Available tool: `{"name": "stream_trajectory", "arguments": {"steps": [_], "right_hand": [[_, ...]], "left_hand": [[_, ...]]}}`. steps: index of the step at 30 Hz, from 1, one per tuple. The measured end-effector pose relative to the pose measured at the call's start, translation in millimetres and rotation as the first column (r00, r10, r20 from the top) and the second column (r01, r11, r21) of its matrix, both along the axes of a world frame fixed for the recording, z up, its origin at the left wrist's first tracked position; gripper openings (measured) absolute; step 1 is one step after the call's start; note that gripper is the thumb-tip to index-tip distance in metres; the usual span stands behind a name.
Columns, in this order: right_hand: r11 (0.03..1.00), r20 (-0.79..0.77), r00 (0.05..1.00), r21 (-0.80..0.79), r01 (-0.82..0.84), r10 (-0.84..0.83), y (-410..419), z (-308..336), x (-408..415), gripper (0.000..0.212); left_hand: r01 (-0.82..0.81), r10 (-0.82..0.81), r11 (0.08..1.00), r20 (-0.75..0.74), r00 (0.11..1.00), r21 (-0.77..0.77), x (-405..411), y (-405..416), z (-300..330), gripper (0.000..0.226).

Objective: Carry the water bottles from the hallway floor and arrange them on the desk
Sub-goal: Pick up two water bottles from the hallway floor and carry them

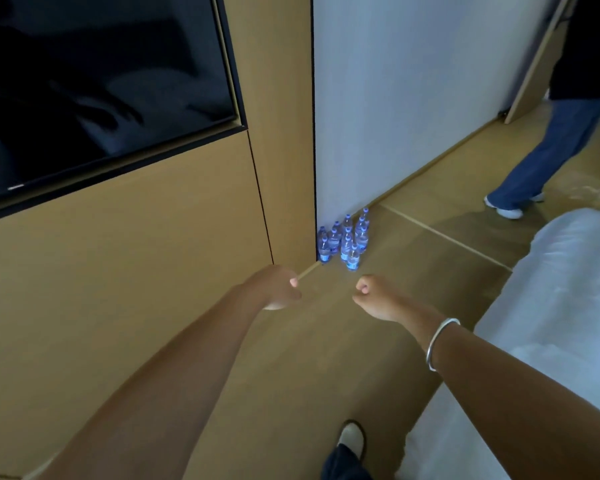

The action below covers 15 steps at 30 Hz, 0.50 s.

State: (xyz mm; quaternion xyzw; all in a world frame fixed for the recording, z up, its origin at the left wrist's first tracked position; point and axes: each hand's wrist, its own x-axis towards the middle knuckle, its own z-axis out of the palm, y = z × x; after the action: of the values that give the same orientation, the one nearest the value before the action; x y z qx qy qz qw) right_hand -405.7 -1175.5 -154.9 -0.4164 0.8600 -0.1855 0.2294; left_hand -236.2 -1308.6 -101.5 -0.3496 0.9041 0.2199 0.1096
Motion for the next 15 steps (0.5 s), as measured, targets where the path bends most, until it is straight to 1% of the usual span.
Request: {"name": "stream_trajectory", "arguments": {"steps": [5, 9, 13, 15], "right_hand": [[0.997, 0.028, 0.997, -0.002, 0.075, -0.075, -49, -3, -77, 0.027], [0.992, 0.044, 0.992, 0.031, 0.119, -0.12, -78, -3, -140, 0.028], [0.987, 0.049, 0.988, 0.059, 0.147, -0.15, -95, -7, -192, 0.026], [0.983, 0.049, 0.985, 0.089, 0.158, -0.163, -101, -10, -212, 0.024]], "left_hand": [[0.063, -0.065, 0.997, 0.046, 0.997, 0.035, -89, -53, -2, 0.033], [0.079, -0.082, 0.995, 0.046, 0.996, 0.059, -158, -92, -9, 0.031], [0.115, -0.12, 0.989, 0.054, 0.991, 0.091, -212, -119, -24, 0.016], [0.124, -0.131, 0.986, 0.066, 0.989, 0.109, -233, -130, -31, 0.015]]}}
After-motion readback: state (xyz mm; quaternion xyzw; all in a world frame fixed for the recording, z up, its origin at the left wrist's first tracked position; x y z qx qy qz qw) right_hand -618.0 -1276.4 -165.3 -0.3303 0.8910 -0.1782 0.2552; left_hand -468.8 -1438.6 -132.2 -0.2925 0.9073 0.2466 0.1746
